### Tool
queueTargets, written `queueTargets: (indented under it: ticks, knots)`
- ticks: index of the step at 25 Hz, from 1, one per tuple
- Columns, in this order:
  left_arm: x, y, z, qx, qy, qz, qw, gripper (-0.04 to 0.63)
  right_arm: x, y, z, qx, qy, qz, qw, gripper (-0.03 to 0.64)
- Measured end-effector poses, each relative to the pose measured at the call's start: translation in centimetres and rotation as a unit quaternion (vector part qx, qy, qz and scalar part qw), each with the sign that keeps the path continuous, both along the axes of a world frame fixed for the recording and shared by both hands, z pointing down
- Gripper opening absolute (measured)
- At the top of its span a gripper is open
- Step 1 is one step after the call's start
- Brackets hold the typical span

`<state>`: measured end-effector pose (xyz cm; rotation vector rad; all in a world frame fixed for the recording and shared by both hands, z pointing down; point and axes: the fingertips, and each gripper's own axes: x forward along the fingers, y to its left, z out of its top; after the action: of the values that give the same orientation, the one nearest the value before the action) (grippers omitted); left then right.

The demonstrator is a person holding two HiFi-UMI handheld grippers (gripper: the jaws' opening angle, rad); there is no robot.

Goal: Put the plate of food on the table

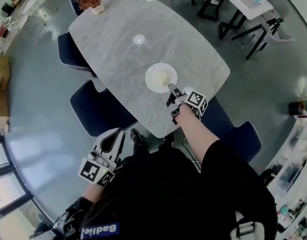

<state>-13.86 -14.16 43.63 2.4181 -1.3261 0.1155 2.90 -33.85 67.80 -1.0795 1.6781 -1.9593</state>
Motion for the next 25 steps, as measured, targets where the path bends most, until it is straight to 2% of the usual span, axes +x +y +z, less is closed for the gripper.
queueTargets:
  ticks: [12, 25]
  knots:
    - [-2.4, -0.7, 1.2, -0.021, -0.003, -0.011, 0.9997, 0.007, -1.6, -4.1, 5.1, -0.037, 0.033, 0.026, 0.998, 0.017]
    - [-4.2, -1.0, 1.8, -0.033, 0.007, -0.024, 0.9991, 0.008, -2.1, -5.0, 8.5, -0.071, 0.067, 0.036, 0.995, 0.018]
